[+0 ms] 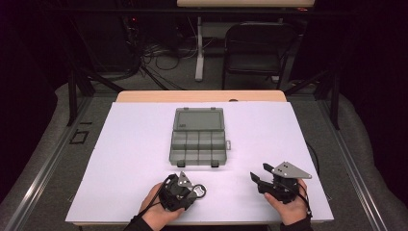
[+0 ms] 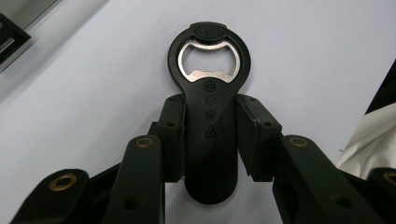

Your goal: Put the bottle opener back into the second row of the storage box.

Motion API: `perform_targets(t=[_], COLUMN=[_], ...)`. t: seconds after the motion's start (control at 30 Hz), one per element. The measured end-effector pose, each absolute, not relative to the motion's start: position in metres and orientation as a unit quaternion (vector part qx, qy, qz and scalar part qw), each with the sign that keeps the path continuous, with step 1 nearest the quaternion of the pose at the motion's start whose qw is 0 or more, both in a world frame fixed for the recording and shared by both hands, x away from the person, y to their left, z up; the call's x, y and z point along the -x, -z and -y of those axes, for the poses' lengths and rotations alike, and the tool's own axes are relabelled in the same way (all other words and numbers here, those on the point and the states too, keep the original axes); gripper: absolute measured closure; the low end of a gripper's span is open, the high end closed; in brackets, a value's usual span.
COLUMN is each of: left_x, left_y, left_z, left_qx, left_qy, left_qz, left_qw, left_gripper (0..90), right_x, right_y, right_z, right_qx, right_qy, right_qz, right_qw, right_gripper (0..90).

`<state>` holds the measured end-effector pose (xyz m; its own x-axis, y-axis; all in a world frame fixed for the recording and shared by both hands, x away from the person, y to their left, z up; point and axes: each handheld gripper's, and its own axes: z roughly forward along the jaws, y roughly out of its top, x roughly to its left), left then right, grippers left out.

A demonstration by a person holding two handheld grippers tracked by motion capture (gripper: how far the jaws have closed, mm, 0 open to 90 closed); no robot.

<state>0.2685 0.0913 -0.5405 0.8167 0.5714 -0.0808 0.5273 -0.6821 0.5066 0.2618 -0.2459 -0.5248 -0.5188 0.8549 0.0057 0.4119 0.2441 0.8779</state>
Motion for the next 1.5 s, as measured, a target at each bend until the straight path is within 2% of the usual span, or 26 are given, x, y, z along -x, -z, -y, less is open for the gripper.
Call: perform_targets(t=[0.37, 0.63, 1.1, 1.5], left_x=[-0.271, -0.279, -0.316, -0.344], left_y=[0.539, 0.524, 0.476, 0.461], left_z=[-0.093, -0.098, -0.11, -0.113], left_qx=[-0.916, -0.917, -0.912, -0.913], left_qy=[-0.032, -0.033, -0.058, -0.064], left_qz=[-0.295, -0.288, -0.287, -0.28], left_qw=[0.269, 0.275, 0.287, 0.292], left_gripper=[65.0, 65.0, 65.0, 65.0], right_x=[-0.262, -0.262, -0.263, -0.264], right_y=[0.525, 0.525, 0.526, 0.526], right_z=[0.246, 0.247, 0.248, 0.248], right_qx=[-0.424, -0.426, -0.429, -0.43], right_qy=[-0.449, -0.449, -0.45, -0.45], right_qz=[-0.746, -0.746, -0.745, -0.745], right_qw=[0.25, 0.246, 0.242, 0.24], right_gripper=[40.4, 40.4, 40.5, 40.6])
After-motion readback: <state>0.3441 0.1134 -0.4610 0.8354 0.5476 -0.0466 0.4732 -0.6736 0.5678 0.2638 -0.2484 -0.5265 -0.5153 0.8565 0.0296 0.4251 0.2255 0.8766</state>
